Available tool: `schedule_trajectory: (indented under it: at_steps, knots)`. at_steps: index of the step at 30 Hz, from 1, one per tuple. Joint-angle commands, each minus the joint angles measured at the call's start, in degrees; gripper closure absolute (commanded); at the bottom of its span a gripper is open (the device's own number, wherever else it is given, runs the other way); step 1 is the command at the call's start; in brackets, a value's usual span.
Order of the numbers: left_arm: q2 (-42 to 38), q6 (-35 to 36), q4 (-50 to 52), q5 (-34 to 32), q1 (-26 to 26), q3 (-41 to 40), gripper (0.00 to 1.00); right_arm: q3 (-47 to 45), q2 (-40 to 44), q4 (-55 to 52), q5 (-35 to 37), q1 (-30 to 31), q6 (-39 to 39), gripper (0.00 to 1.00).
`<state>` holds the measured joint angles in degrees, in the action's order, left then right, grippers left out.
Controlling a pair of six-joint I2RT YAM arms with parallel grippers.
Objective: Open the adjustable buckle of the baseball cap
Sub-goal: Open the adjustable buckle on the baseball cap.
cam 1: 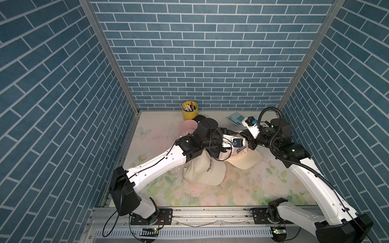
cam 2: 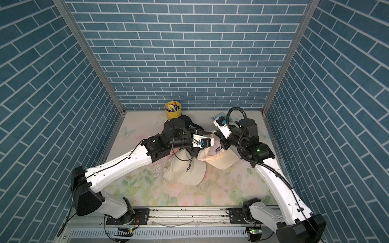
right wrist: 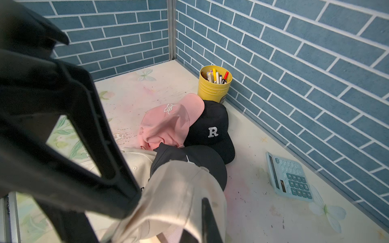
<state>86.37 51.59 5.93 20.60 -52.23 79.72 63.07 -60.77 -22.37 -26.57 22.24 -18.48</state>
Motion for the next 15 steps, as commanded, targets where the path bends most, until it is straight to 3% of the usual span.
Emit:
schedule_trajectory:
  at_steps: [1,15]
  knots:
    - [0.08,-0.36,0.06,0.49,-0.33,0.25,0.60,2.31,-0.33,-0.98,-0.70,0.26,-2.52,1.00]
    - [2.63,4.57,6.07,-1.28,-0.33,4.09,0.56,4.01,-0.58,-3.21,-2.26,0.37,-2.96,1.00]
